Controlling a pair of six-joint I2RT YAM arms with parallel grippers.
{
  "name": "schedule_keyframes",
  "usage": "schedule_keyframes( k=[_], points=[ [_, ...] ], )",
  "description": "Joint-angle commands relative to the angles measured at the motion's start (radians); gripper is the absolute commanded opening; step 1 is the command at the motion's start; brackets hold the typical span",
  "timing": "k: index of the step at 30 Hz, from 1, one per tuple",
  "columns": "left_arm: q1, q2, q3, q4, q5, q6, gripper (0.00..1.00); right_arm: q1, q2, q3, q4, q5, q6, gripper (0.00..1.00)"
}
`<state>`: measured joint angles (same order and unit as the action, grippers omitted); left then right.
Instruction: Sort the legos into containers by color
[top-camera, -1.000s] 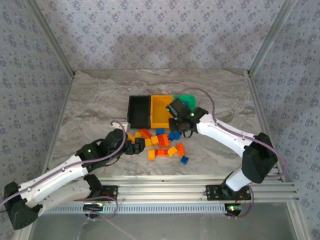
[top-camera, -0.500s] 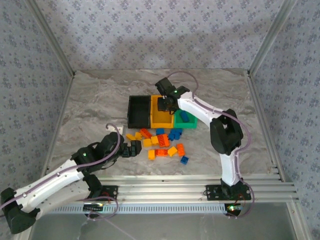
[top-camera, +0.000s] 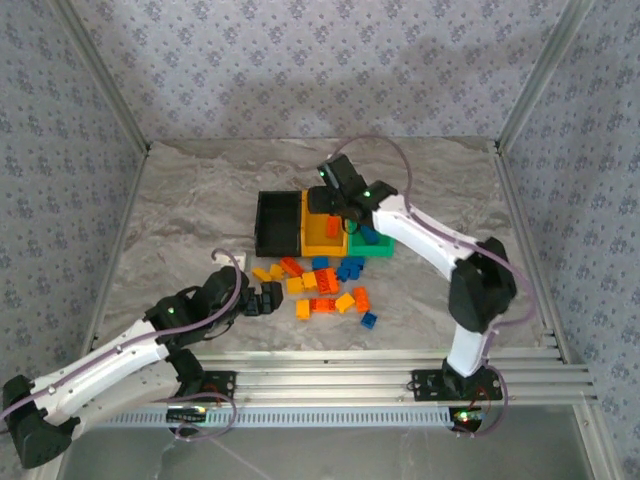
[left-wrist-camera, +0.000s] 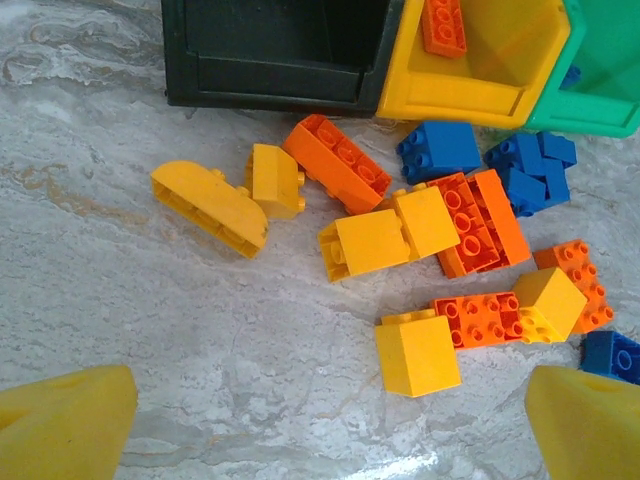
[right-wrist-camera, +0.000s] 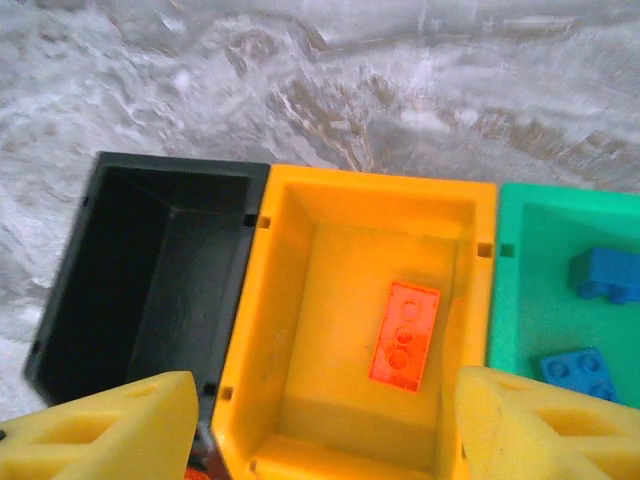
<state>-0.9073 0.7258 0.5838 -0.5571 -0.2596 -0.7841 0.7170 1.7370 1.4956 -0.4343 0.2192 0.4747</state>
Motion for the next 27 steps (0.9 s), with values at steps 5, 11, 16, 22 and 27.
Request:
schedule_keyframes(
  k=[5, 11, 16, 22, 27],
  points=[
    [0.016, 0.114, 0.030, 0.040, 0.043, 0.036, 1.00, 0.109, -0.271, -0.381, 0.363, 0.144, -0.122, 1.00],
    [0.015, 0.219, 0.018, 0.146, 0.160, 0.068, 0.97, 0.018, -0.342, -0.431, 0.168, -0.018, 0.049, 1.00],
    [-0.021, 0.312, 0.006, 0.191, 0.217, 0.071, 0.95, -0.036, -0.402, -0.529, 0.112, -0.094, 0.146, 1.00],
    [-0.046, 0.372, -0.009, 0.239, 0.242, 0.060, 0.93, -0.068, -0.468, -0.608, 0.036, -0.145, 0.121, 0.92],
    [-0.058, 0.426, 0.014, 0.243, 0.246, 0.086, 0.88, -0.081, -0.505, -0.635, -0.019, -0.103, 0.130, 0.43]
  ],
)
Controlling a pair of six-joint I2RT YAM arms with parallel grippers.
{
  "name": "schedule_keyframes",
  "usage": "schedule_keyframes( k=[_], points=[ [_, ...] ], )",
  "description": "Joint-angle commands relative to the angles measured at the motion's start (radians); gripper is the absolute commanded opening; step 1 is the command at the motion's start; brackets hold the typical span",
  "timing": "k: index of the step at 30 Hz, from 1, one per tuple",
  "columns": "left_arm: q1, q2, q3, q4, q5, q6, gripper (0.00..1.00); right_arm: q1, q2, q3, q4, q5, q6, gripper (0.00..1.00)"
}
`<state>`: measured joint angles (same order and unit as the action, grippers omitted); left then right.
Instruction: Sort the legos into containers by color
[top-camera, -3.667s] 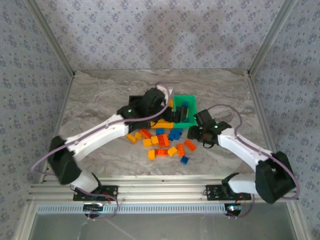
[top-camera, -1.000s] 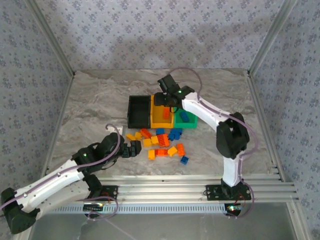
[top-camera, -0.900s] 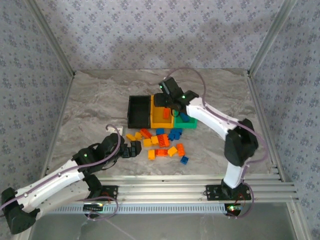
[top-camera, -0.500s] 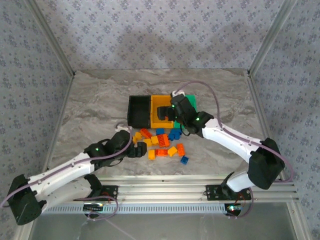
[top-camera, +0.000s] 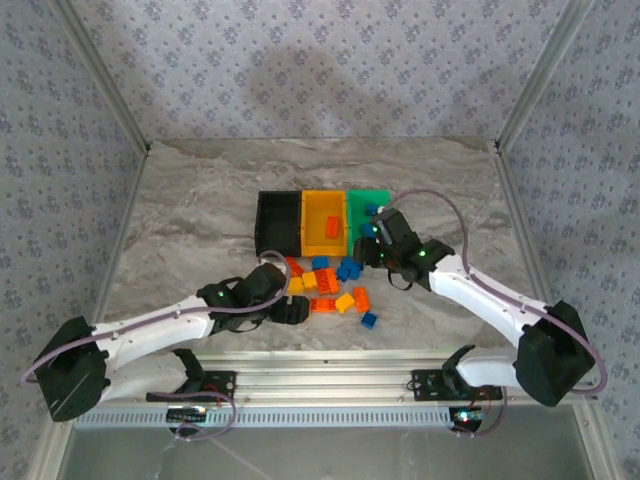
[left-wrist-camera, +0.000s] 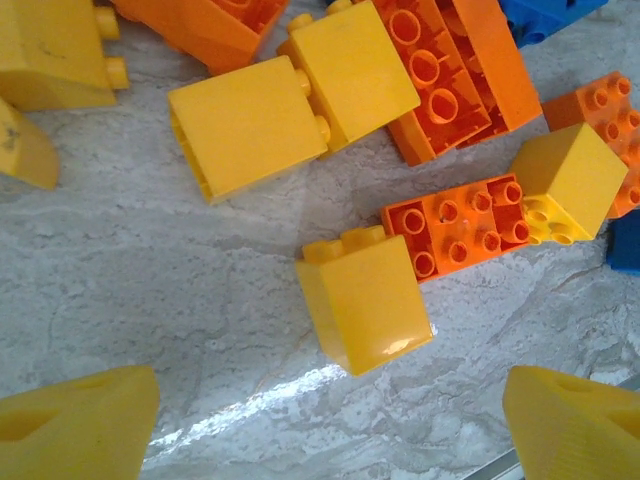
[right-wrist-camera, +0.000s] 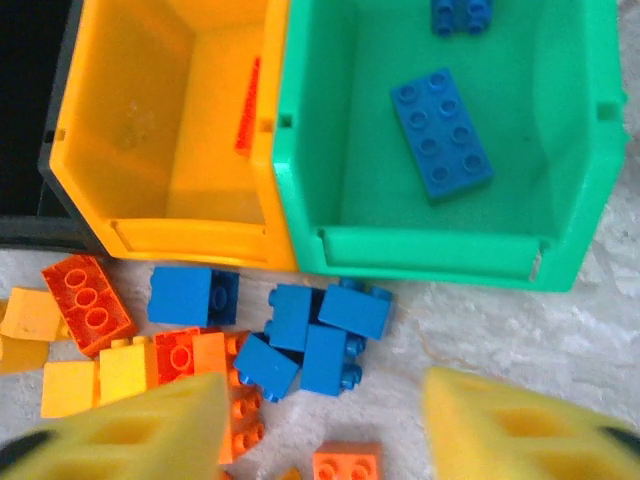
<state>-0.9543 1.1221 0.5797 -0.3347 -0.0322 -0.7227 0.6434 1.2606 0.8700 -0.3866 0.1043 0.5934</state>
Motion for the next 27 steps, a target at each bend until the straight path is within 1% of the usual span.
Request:
schedule_keyframes(
  k=[1, 3, 4, 5, 6, 9, 13, 19, 22, 27],
  points=[
    [-0.014, 0.049, 0.025, 0.019, 0.021, 0.028, 0.88, -0.007, -0.030, -0.009, -0.079, 0.016, 0.023, 0.48],
    [-0.021, 0.086, 0.039, 0.019, 0.025, 0.037, 0.89, -0.006, -0.036, -0.011, -0.090, 0.025, 0.026, 0.76],
    [-0.025, 0.107, 0.044, 0.017, 0.026, 0.042, 0.90, -0.005, -0.041, -0.015, -0.094, 0.028, 0.029, 0.84],
    [-0.027, 0.127, 0.054, 0.015, 0.026, 0.046, 0.91, -0.004, -0.049, -0.021, -0.094, 0.028, 0.028, 0.88],
    [-0.029, 0.144, 0.058, 0.014, 0.025, 0.051, 0.91, -0.003, -0.057, -0.027, -0.090, 0.029, 0.028, 0.90],
    [-0.031, 0.189, 0.076, 0.028, 0.014, 0.066, 0.90, -0.002, -0.086, -0.050, -0.073, 0.028, 0.029, 0.93],
    [-0.030, 0.237, 0.099, 0.071, 0.015, 0.077, 0.86, -0.001, -0.106, -0.058, -0.084, 0.032, 0.028, 0.94],
    [-0.031, 0.322, 0.147, 0.068, 0.017, 0.084, 0.75, -0.001, -0.122, -0.061, -0.100, 0.041, 0.028, 0.94],
    [-0.030, 0.336, 0.150, 0.045, -0.006, 0.079, 0.70, -0.001, -0.136, -0.067, -0.094, 0.044, 0.028, 0.94],
    [-0.031, 0.326, 0.142, 0.001, -0.052, 0.068, 0.58, -0.001, -0.151, -0.071, -0.086, 0.044, 0.052, 0.94]
  ],
)
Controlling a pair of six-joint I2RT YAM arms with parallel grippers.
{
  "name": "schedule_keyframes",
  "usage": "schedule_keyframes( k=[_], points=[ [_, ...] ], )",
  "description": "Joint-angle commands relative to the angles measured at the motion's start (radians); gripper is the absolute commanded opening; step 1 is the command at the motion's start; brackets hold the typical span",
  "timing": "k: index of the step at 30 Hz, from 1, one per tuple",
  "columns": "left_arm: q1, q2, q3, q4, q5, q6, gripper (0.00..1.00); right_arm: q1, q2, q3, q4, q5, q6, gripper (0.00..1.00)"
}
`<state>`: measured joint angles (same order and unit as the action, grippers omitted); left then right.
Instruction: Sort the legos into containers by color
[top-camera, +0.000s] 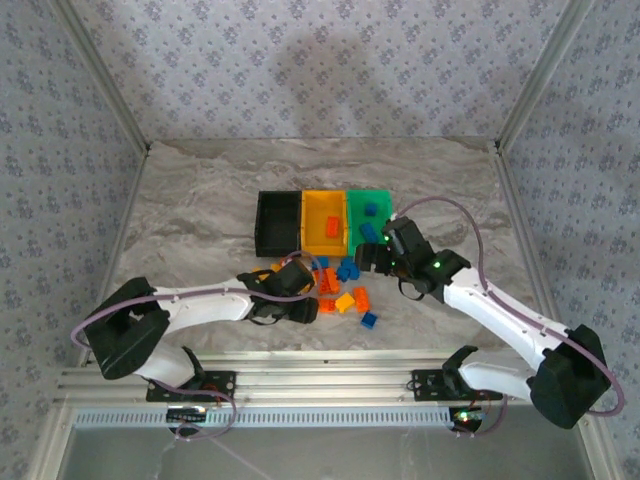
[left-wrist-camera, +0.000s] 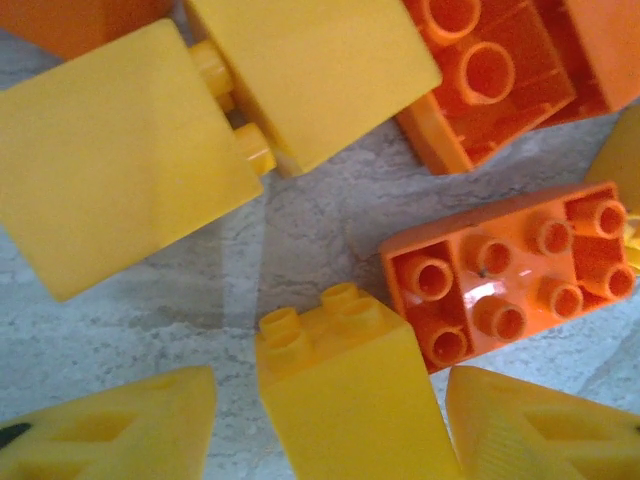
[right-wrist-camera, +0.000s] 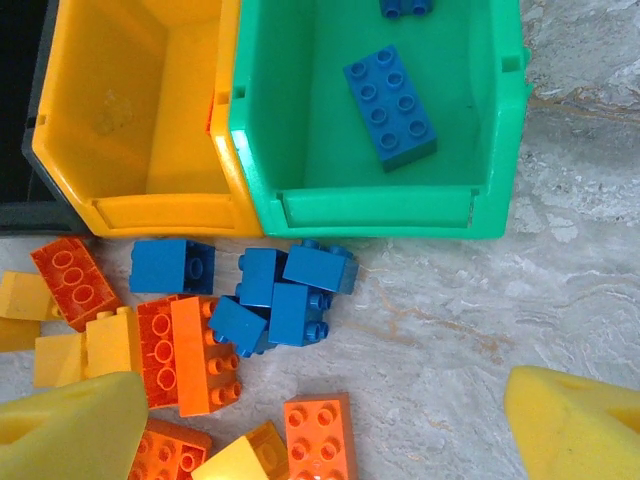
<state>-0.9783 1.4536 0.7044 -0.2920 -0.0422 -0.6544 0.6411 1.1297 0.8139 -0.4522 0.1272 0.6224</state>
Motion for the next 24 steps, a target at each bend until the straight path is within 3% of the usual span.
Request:
schedule_keyframes(
  k=[1, 6, 10, 12, 18, 24],
  points=[
    [-0.007, -0.010, 0.014, -0.052, -0.054, -0.004, 0.55, 0.002, -0.021, -0.012, -0.020, 0.020, 0.023, 0.94],
    [-0.005, -0.055, -0.010, -0.095, -0.114, -0.022, 0.50, 0.000, -0.024, -0.008, -0.016, 0.016, 0.028, 0.94],
    [-0.005, -0.064, -0.013, -0.083, -0.105, -0.013, 0.63, 0.004, -0.025, -0.010, -0.006, 0.010, 0.036, 0.94],
    [-0.005, -0.050, -0.004, -0.068, -0.103, -0.003, 0.63, 0.004, -0.025, -0.011, -0.003, 0.012, 0.039, 0.94],
    [-0.005, 0.014, 0.026, -0.061, -0.104, 0.020, 0.53, 0.004, -0.033, -0.010, -0.021, 0.031, 0.055, 0.94],
    [-0.005, 0.018, 0.011, -0.053, -0.098, 0.015, 0.35, 0.002, -0.051, -0.015, -0.025, 0.034, 0.065, 0.94]
  ],
)
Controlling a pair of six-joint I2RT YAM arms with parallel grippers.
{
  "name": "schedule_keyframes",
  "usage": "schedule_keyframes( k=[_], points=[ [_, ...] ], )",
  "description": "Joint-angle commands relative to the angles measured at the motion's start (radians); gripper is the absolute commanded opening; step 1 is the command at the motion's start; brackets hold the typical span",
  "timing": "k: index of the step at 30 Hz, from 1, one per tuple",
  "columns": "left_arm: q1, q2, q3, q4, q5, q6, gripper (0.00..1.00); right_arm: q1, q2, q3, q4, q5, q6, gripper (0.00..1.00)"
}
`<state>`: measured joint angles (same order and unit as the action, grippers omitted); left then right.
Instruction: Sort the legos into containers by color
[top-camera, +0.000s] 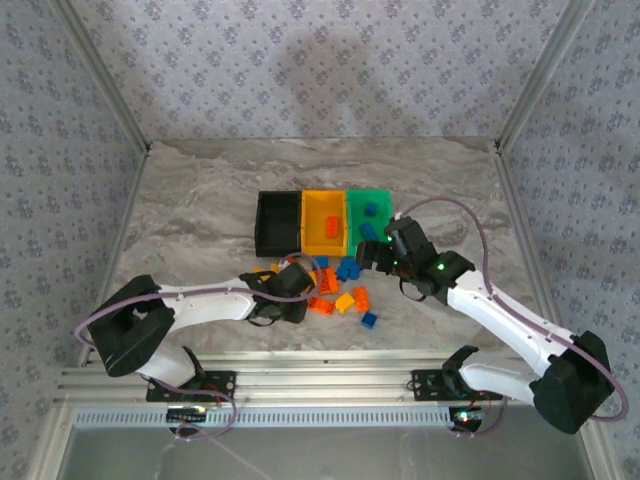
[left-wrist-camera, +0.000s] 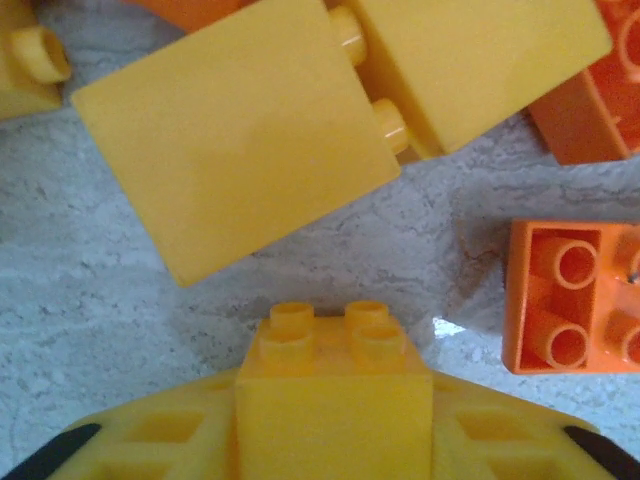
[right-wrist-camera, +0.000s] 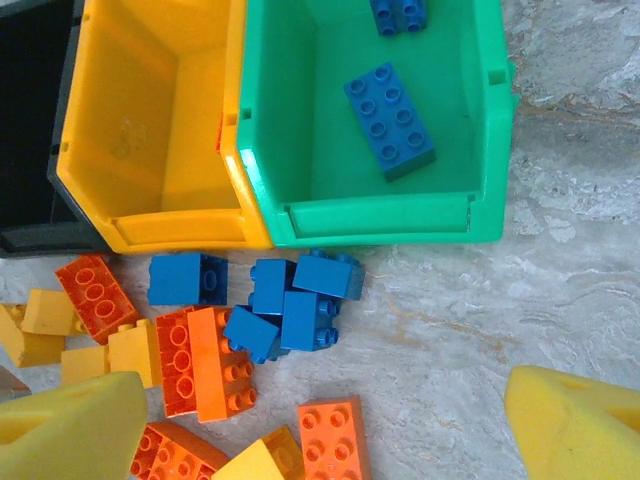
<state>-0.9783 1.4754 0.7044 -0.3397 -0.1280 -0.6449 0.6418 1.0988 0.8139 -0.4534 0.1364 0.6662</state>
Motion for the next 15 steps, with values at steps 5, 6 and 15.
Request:
schedule_keyframes(
  k=[5, 6, 15],
  points=[
    [-0.005, -0.130, 0.011, -0.066, -0.047, -0.010, 0.29, -0.001, -0.030, -0.013, -0.019, 0.025, 0.024, 0.94],
    [-0.003, -0.158, 0.020, -0.088, -0.062, -0.010, 0.29, -0.001, -0.030, -0.014, -0.019, 0.025, 0.024, 0.94],
    [0.235, -0.189, 0.248, -0.167, -0.090, 0.057, 0.28, -0.009, -0.014, -0.033, -0.001, 0.022, 0.049, 0.94]
  ],
)
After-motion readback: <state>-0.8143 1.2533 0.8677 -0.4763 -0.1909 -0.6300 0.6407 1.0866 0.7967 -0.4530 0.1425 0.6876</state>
